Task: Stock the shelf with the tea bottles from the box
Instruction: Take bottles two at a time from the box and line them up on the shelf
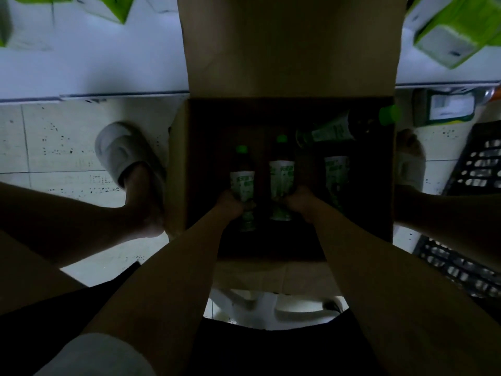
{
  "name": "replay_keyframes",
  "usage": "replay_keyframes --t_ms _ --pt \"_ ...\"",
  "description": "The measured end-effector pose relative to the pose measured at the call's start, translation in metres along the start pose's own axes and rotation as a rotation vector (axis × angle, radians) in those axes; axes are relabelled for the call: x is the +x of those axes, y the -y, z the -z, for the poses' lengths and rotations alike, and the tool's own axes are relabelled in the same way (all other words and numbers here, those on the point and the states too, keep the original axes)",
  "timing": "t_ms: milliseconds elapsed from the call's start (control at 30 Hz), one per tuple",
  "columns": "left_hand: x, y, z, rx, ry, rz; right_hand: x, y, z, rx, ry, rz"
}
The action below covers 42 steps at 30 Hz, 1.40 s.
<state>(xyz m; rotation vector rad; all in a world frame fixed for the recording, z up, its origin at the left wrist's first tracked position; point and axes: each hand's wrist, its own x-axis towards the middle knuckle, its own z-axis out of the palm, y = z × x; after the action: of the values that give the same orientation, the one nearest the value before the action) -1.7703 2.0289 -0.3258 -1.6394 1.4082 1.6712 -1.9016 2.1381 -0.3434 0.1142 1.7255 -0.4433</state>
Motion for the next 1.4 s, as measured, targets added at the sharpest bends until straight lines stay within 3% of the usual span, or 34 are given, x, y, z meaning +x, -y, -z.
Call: replay_keyframes --t_ms 367,700,1067,1400 --pt "-0.055 -0.02 0.021 -0.106 -0.019 -0.132 -0.064 0.002 0.012 0.072 0.039 0.16" --pt "-0.122 -0.045 0.048 -0.319 -0.039 -0.3 -0.141 0.014 0.009 0.155 0.044 0.556" --pt "-0.191 -0.079 0.074 -0.479 0.084 -0.628 -0.22 0.051 0.012 0.186 -0.276 0.872" --pt "-0.247 -0.1 0.09 -0.631 0.13 -0.851 -0.281 0.074 0.01 0.386 -0.373 1.162"
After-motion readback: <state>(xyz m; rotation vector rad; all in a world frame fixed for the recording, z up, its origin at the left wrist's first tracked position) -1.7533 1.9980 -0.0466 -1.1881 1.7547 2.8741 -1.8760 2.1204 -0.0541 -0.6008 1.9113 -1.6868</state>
